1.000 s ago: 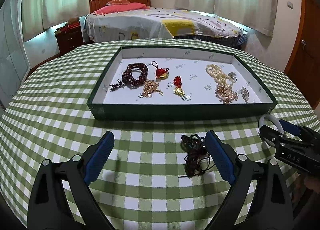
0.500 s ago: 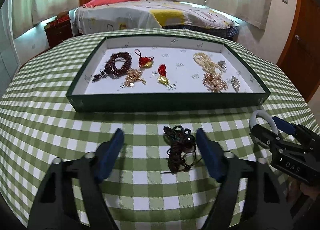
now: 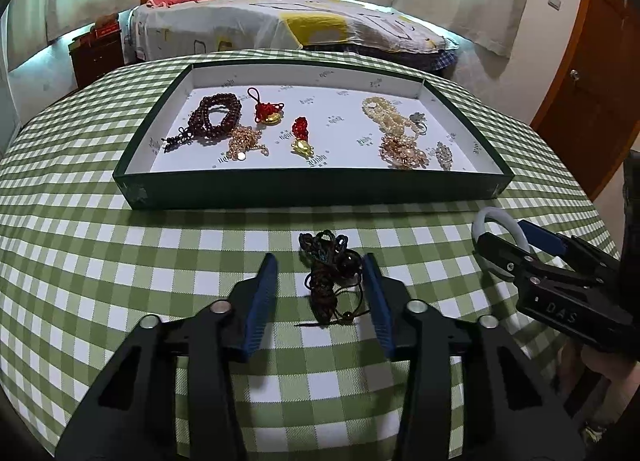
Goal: Organize jewelry
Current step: 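Grasp the black cord necklace with the left tool while the right tool closes on the jade bangle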
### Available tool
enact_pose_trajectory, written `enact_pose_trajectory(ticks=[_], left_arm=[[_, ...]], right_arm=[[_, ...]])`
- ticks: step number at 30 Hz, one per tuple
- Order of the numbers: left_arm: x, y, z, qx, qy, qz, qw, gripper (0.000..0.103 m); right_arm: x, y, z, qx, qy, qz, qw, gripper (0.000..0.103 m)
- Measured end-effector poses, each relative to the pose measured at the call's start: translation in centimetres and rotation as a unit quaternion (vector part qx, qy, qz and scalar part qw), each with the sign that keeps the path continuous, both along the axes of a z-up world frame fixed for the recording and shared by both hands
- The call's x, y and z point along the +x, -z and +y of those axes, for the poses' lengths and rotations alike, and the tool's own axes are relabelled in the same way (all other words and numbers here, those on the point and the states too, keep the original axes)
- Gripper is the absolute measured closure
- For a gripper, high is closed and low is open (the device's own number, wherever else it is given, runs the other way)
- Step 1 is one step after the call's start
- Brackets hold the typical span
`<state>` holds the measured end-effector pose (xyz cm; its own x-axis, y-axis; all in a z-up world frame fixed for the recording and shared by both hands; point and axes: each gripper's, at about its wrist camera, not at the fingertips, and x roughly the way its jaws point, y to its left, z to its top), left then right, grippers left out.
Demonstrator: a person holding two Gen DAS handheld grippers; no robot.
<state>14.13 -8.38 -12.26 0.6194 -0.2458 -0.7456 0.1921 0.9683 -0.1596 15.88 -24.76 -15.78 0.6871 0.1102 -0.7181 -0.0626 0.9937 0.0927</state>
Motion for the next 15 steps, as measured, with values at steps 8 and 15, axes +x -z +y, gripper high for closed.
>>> enact_pose_trajectory(ticks=[8,15], left_arm=[[0.05,0.58,0.08,-0.017,0.02,0.017,0.9995,0.087],[0.15,0.28,0.38,-0.02,0.019,0.008,0.9996,0.093]], right_arm=[[-0.01,0.0,0.02,0.0,0.0,0.0,1.0,0.034],[-0.25,-0.16,0.07,-0.002,0.001,-0.008,1.0,0.035]])
